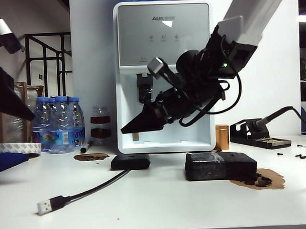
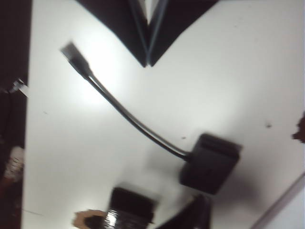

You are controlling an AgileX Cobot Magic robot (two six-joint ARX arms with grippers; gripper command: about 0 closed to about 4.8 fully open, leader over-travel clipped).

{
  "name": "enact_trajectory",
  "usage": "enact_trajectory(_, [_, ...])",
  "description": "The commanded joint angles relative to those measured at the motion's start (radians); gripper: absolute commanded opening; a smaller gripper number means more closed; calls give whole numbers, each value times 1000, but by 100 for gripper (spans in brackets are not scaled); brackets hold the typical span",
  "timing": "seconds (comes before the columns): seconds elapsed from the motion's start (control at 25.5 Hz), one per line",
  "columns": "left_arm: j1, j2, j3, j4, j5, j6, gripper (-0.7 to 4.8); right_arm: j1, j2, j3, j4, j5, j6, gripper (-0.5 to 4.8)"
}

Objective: Take the USB flash drive out of the black sponge and insert it into the slot on top of the black USB adpator box.

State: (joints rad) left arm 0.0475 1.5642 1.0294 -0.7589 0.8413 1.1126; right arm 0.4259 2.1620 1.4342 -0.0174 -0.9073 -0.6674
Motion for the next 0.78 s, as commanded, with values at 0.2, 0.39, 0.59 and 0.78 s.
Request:
enact_trajectory(0.2, [-27, -1, 0, 149, -12, -153, -4, 30, 82, 8, 92, 38, 1, -1])
enact_trajectory(0.39, [-47, -1, 0, 153, -12, -153, -4, 29, 104, 39, 112, 71, 1, -1])
enact_trajectory(0.59, [-51, -1, 0, 158, -12, -153, -4, 29, 126, 92, 106, 77, 2, -1])
enact_trajectory(0.78, [-51, 0, 0, 158, -12, -153, -4, 20, 127, 98, 80, 77, 2, -1])
